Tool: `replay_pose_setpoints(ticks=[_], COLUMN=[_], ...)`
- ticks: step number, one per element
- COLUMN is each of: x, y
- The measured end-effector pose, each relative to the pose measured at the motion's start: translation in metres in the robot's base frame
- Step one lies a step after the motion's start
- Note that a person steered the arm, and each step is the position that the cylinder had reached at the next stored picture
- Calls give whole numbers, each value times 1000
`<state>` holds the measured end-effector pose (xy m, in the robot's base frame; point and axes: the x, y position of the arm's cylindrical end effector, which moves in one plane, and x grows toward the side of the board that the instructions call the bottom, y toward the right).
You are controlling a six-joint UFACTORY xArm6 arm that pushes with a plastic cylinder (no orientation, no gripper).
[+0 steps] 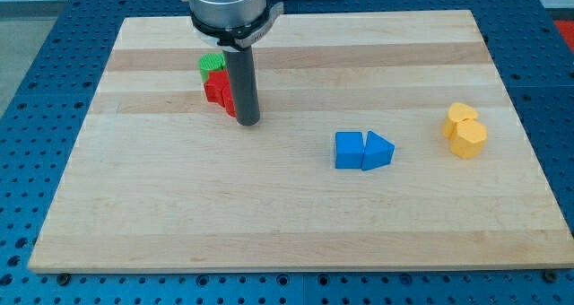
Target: Locate the blue triangle vertically at the top side of the blue cube
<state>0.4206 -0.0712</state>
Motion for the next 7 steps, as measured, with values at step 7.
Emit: replay_pose_setpoints(ticks=[7], x=[96], y=[190])
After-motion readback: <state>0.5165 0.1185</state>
